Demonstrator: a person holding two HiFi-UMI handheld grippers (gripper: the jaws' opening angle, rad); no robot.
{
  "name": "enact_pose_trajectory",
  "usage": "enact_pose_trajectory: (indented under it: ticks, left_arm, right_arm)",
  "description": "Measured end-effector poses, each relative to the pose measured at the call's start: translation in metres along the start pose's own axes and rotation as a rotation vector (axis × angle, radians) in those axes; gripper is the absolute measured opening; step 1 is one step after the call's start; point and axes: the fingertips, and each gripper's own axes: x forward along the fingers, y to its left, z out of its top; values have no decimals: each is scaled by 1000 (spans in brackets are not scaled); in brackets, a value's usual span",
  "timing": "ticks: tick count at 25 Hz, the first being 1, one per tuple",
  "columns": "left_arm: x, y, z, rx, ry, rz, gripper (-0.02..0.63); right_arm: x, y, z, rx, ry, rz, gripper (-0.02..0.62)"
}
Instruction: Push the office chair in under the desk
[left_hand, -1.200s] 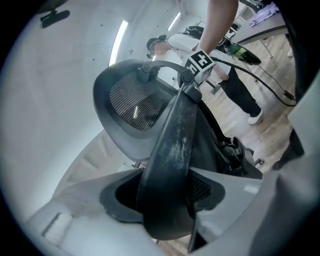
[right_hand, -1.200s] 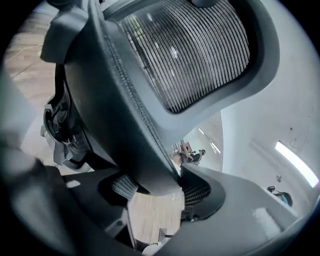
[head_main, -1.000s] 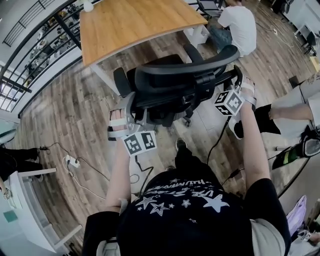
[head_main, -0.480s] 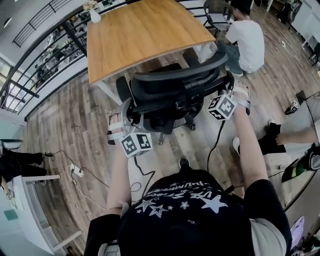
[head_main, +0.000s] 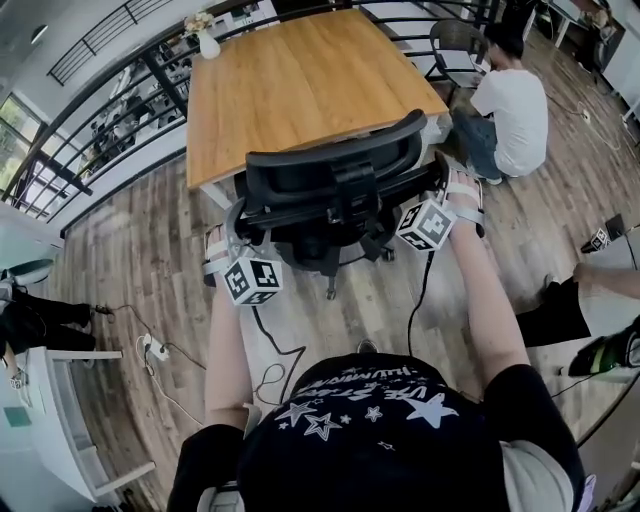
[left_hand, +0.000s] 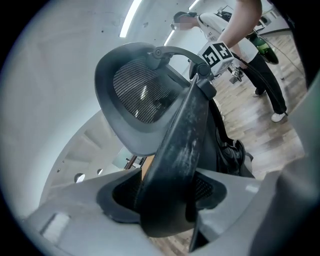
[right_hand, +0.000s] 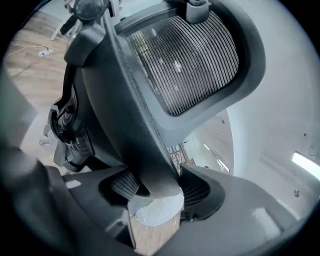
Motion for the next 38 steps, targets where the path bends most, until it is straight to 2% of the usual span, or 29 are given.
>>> enact_pose_trajectory:
  ticks: [4, 10, 15, 29, 33, 38]
  left_arm:
    - [31, 35, -17, -19, 21, -6, 265]
    - [59, 26, -27, -20, 38, -12, 267]
    - [89, 50, -41, -13, 27, -3, 270]
    - [112, 47, -48, 32, -19, 34, 276]
    - [133, 59, -59, 28, -11, 26, 276]
    - [173, 96, -68, 5, 9, 11, 276]
  right_arm:
    - [32, -12, 39, -28, -37, 11, 239]
    - [64, 6, 37, -35, -62, 10, 232]
    - [92, 1, 65, -25, -72, -1, 232]
    - [112, 15, 65, 14, -82, -49, 233]
    - [133, 16, 80, 9, -82, -41, 233]
    - [178, -1, 115, -2, -63, -22, 233]
